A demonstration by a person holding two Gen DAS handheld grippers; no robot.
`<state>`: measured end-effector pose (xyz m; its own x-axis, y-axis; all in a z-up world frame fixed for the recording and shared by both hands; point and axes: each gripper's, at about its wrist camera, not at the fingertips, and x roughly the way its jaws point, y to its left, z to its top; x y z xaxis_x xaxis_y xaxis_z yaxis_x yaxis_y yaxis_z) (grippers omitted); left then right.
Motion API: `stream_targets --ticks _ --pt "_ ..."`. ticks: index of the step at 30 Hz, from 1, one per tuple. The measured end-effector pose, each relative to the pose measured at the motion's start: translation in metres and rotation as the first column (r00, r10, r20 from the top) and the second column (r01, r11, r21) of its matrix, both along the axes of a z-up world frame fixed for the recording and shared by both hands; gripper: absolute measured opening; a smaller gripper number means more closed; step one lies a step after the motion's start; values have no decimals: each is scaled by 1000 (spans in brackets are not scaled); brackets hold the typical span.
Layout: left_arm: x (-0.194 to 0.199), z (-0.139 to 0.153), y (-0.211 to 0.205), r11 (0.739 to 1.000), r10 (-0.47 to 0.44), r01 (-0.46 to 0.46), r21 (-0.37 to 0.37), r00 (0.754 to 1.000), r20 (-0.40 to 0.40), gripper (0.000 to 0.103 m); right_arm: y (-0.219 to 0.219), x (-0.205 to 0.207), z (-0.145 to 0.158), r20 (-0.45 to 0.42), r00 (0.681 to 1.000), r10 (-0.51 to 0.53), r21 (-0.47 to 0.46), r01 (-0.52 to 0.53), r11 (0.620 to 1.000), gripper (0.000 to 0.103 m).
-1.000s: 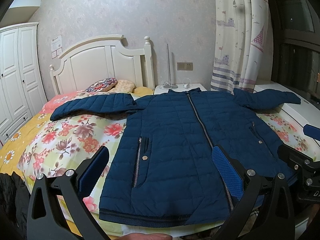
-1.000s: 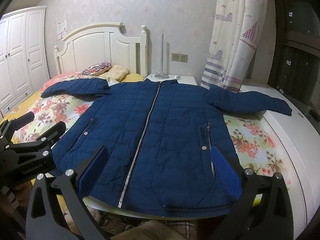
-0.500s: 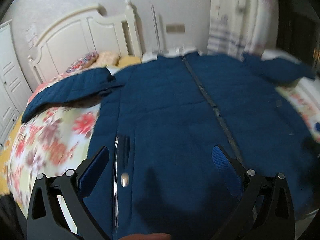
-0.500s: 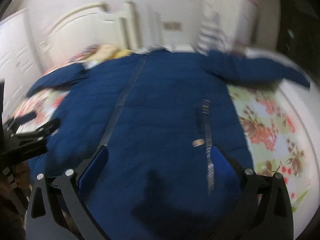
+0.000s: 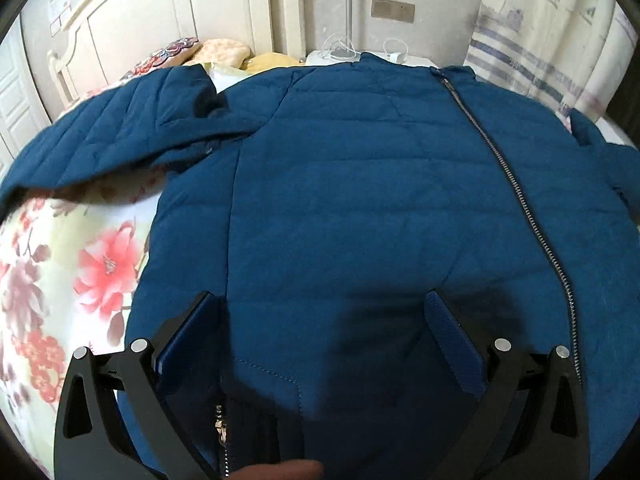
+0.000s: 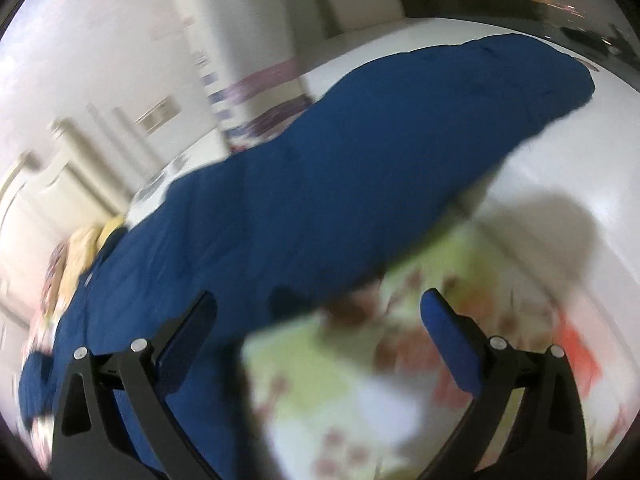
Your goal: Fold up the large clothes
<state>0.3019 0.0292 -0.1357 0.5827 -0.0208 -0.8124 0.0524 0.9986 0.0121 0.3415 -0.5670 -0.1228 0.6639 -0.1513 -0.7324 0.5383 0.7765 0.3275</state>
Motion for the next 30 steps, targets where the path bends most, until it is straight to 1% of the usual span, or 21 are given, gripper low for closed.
stream_targets --ticks 3,5,7,8,9,10,11,13,14,17,18,19,20,21,22,23,24,25,27,29,30 --pt "1 -2 -4 1000 1 -1 23 1000 0 99 -21 17 -6 -10 997 -78 22 78 997 101" --pt "2 -3 -5 1000 16 -16 16 1000 -3 99 -24 20 -1 20 995 -96 4 96 995 89" --pt "3 -3 -5 1000 26 -26 11 1000 -5 99 -6 22 16 42 994 -98 -113 102 988 59" --pt "3 -2 -6 1000 26 -26 10 1000 -2 99 4 23 25 67 994 -84 -173 95 980 49" --pt "3 -2 -5 1000 25 -25 7 1000 1 99 22 23 40 105 993 -52 -261 78 962 31" --pt "2 -2 -4 1000 24 -24 2 1000 2 99 42 24 55 134 991 -11 -335 56 940 20" --pt "3 -2 -4 1000 24 -24 -2 1000 3 99 59 30 67 163 986 37 -385 29 923 19" --pt "3 -2 -4 1000 24 -24 2 1000 4 99 101 39 85 192 971 145 -455 -43 890 18" --pt "2 -2 -4 1000 24 -24 6 1000 4 99 133 44 93 185 954 238 -502 -116 857 18" --pt "2 -1 -3 1000 24 -24 4 1000 3 99 228 53 94 126 859 497 -575 -345 742 18" --pt "2 -1 -3 1000 23 -23 3 1000 3 99 254 58 87 86 826 558 -580 -414 702 18" --pt "2 0 -3 1000 23 -23 3 1000 3 99 285 64 73 19 782 623 -575 -501 647 20" --pt "2 0 -3 1000 23 -23 0 1000 4 99 310 71 59 -53 760 647 -563 -558 609 24" --pt "3 0 -3 1000 23 -23 -3 1000 5 99 331 79 39 -139 730 669 -537 -624 568 39" --pt "3 0 -3 1000 23 -23 -5 1000 5 99 347 89 15 -217 685 696 -479 -696 535 59" --pt "3 0 -3 1000 23 -22 -6 1000 5 99 354 96 -2 -266 655 708 -424 -739 524 68" --pt "3 0 -3 1000 22 -22 -6 1000 6 99 358 104 -25 -326 627 707 -346 -776 528 72" --pt "2 0 -3 1000 22 -22 -8 1000 7 99 350 100 -24 -252 654 713 -330 -751 572 78" --pt "2 1 -2 1000 22 -22 -15 1000 8 99 334 98 -24 -264 654 709 -241 -757 608 85" --pt "2 1 -3 1000 22 -22 -13 1000 8 99 308 88 -11 -230 687 689 -182 -726 663 85" --pt "1 1 -3 1000 22 -22 -14 1000 9 99 291 73 1 -181 711 679 -152 -703 695 85"
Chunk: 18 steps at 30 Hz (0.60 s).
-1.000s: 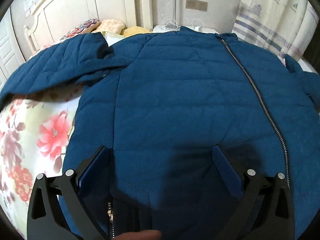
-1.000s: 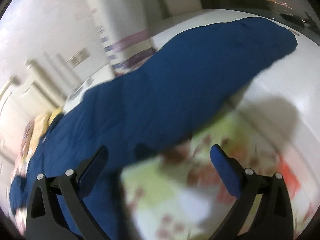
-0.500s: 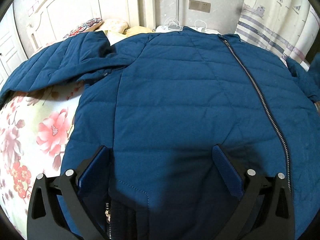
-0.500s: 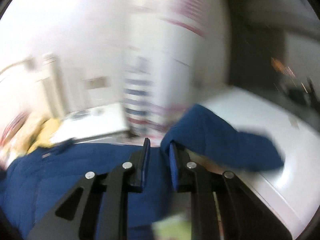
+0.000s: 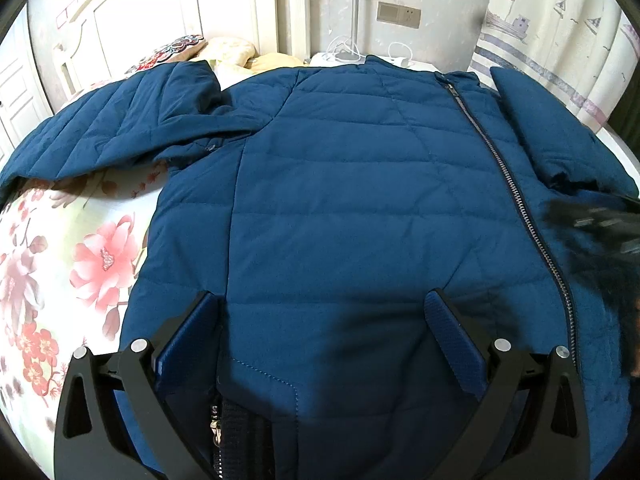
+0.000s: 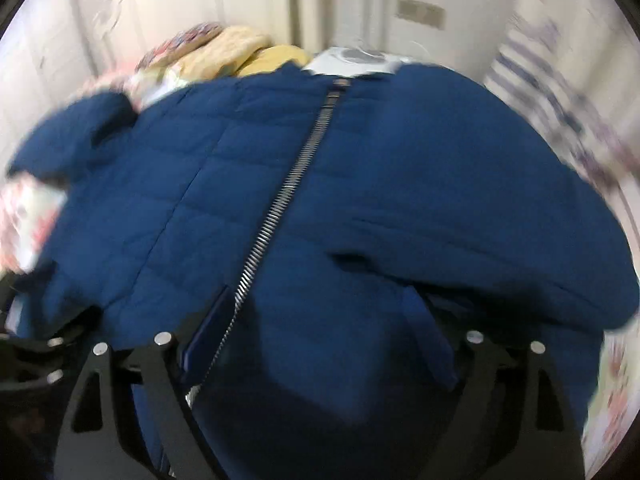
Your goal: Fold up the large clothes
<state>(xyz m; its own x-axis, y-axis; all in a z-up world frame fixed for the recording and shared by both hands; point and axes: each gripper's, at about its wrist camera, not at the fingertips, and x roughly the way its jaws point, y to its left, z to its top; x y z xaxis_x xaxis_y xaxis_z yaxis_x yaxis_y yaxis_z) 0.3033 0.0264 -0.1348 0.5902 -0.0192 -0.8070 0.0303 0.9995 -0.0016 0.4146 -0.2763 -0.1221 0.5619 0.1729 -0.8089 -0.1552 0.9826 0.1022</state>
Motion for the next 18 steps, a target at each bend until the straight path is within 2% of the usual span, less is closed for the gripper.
stream_targets --ticks 1,3,5,6,7,8,10,11,12,14,15,16,17,18 --pt "0 0 0 1000 -1 1 -3 1000 2 99 -18 -24 12 35 999 -14 79 11 997 85" --pt "-1 1 2 1000 -3 3 -17 1000 7 99 -54 -52 30 103 993 -65 176 46 983 85" --pt "-1 1 3 1000 -3 3 -24 1000 8 99 -102 -63 42 146 966 -215 256 173 951 85" --pt "-1 1 1 1000 -2 3 -18 1000 7 99 -132 -67 41 140 941 -308 322 251 913 85" --pt "-1 1 -1 1000 -3 3 -4 1000 6 99 -162 -67 36 112 909 -401 392 330 859 85" --pt "-1 0 -3 1000 -4 4 11 1000 5 99 -177 -63 29 82 888 -453 434 377 818 85" --pt "-1 0 -4 1000 -4 4 20 1000 5 99 -210 -49 14 -3 863 -506 503 439 745 86" --pt "-1 0 -4 1000 -4 4 16 1000 5 99 -214 -41 7 -30 861 -507 511 449 733 86" --pt "-1 1 -2 1000 -4 4 11 1000 5 99 -214 -31 -2 -58 864 -500 519 454 724 86" --pt "0 1 -1 1000 -5 5 5 1000 7 99 -216 -18 -11 -84 879 -470 529 439 726 68" --pt "0 1 -1 1000 -5 5 4 1000 7 99 -208 -18 -5 -50 870 -490 478 451 754 42" --pt "-1 1 -1 1000 -5 5 4 1000 7 99 -196 -22 7 26 877 -481 469 414 780 26" --pt "0 1 -1 1000 -5 5 5 1000 7 99 -183 -29 16 85 881 -465 472 375 798 25" --pt "-1 1 -1 1000 -5 5 7 1000 7 99 -166 -38 31 171 881 -441 440 333 834 23"
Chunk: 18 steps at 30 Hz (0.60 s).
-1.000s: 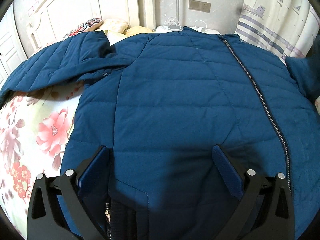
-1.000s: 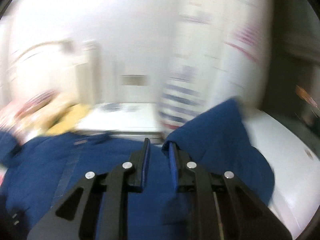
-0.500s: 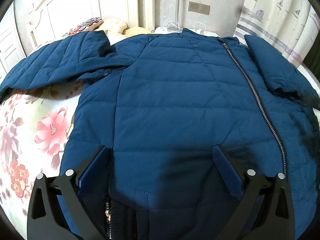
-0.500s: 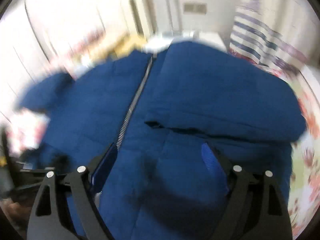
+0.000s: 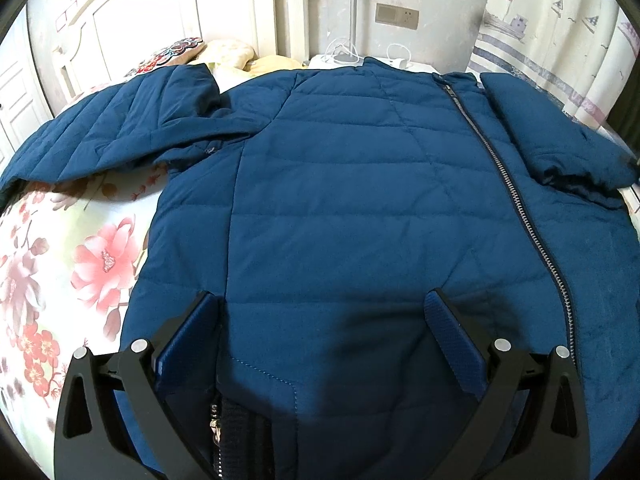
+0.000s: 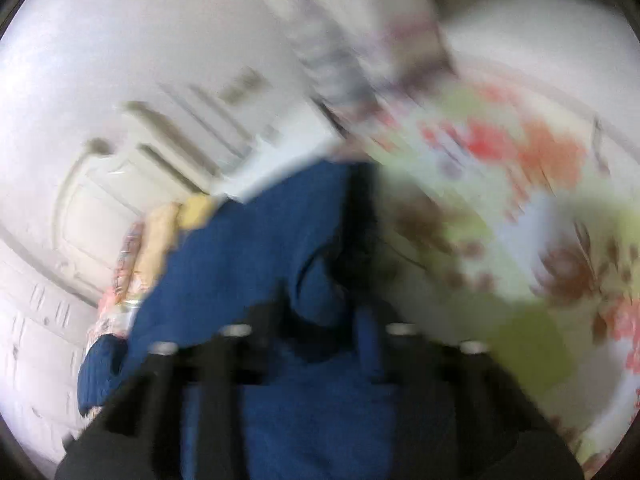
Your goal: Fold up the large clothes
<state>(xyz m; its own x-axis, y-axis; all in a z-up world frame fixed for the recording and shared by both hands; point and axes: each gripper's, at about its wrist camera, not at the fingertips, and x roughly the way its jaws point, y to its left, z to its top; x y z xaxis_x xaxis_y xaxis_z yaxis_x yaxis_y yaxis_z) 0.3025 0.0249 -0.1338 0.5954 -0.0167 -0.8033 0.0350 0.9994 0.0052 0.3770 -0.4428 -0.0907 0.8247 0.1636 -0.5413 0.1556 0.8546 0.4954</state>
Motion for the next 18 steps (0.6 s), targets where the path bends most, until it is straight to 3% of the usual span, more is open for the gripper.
stream_targets --ticks 3,6,8,9,11,12,15,18 --pt "1 0 -1 1000 1 -1 12 1000 -3 99 64 -20 38 101 989 106 -223 -81 971 23" --pt "1 0 -2 1000 0 0 22 1000 -3 99 129 -14 47 76 967 243 -380 -197 904 23" --pt "0 1 -1 1000 0 0 13 1000 0 99 172 -6 38 5 935 353 -427 -318 846 29" --pt "0 1 -1 1000 -1 1 10 1000 1 99 192 -1 31 -40 909 415 -433 -390 813 35" --pt "-1 1 1 1000 -2 2 -5 1000 5 99 227 -1 17 -94 828 553 -399 -541 741 63" --pt "-1 1 1 1000 -2 2 -11 1000 6 99 236 -8 20 -88 808 582 -387 -566 727 78" --pt "-1 2 4 999 -4 4 -40 1000 8 99 225 -32 39 -7 773 634 -312 -604 733 79" --pt "-1 2 5 999 -5 5 -53 1000 10 99 172 -56 61 93 821 564 -241 -531 812 89"
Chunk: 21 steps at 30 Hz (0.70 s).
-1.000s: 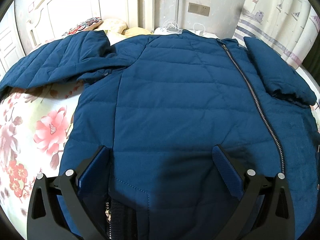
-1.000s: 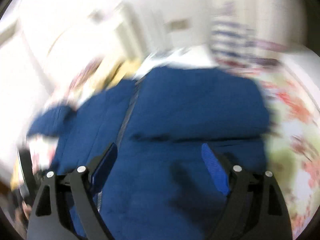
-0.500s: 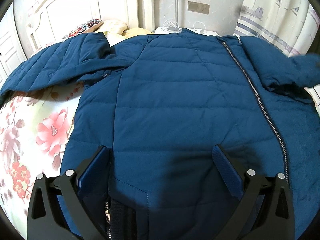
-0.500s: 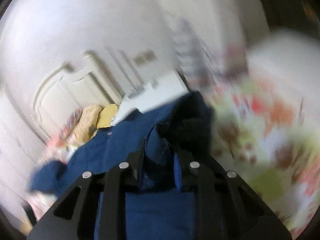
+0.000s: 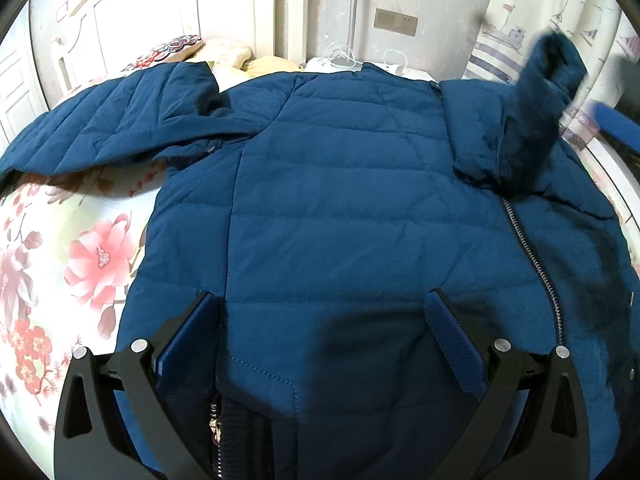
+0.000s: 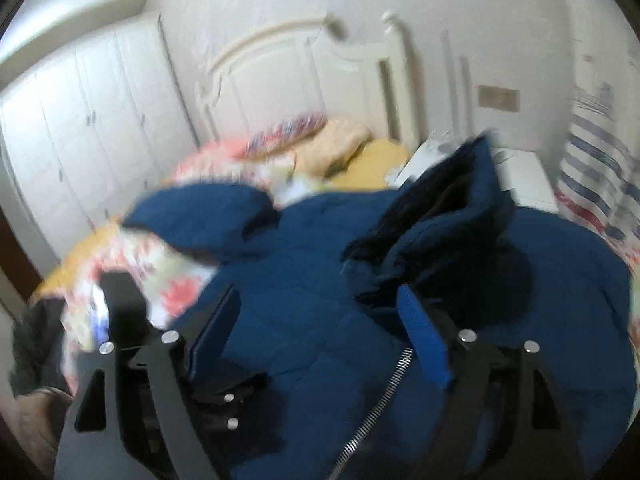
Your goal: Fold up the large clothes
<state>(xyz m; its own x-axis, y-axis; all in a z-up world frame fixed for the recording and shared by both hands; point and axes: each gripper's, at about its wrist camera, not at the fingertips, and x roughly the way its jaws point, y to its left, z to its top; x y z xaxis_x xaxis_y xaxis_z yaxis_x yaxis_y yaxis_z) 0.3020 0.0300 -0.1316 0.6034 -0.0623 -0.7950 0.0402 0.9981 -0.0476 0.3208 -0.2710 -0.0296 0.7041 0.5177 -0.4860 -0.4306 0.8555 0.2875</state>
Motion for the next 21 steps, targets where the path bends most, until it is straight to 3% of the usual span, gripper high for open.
stream_targets --ticks 2,4,7,9,11,12,13,14,16,18,20,21 --pt "-1 1 -5 1000 -14 14 14 1000 4 99 -55 -17 6 10 993 -120 71 119 990 91" --pt "-4 4 -14 999 -41 41 29 999 13 99 -110 -24 -2 -19 964 -266 100 266 959 92" --pt "-11 17 -49 988 -148 146 45 988 50 99 -193 -34 -45 -198 869 -453 218 490 844 91" --pt "-15 27 -87 964 -234 220 147 969 81 99 -235 -44 -78 -305 826 -474 367 562 742 91" --pt "-18 36 -130 916 -345 308 256 932 111 99 -259 -50 -110 -397 793 -462 487 609 626 89" --pt "-19 38 -145 896 -380 334 294 917 117 99 -264 -52 -119 -416 783 -462 511 621 594 80" --pt "-18 40 -165 865 -424 361 349 897 123 99 -272 -57 -119 -412 780 -470 524 625 578 79" --pt "-15 41 -184 835 -459 376 402 879 130 99 -274 -57 -118 -404 783 -472 531 621 576 79" --pt "-3 40 -211 799 -496 392 456 858 131 99 -277 -59 -113 -385 782 -491 509 623 594 79" --pt "10 36 -231 776 -522 413 477 845 117 99 -270 -58 -109 -368 780 -506 472 626 621 80" --pt "22 22 -257 705 -553 405 582 828 95 98 -259 -54 -104 -332 785 -523 433 619 655 80" --pt "24 14 -264 676 -575 418 607 815 78 81 -255 -55 -100 -315 791 -525 421 612 670 81"
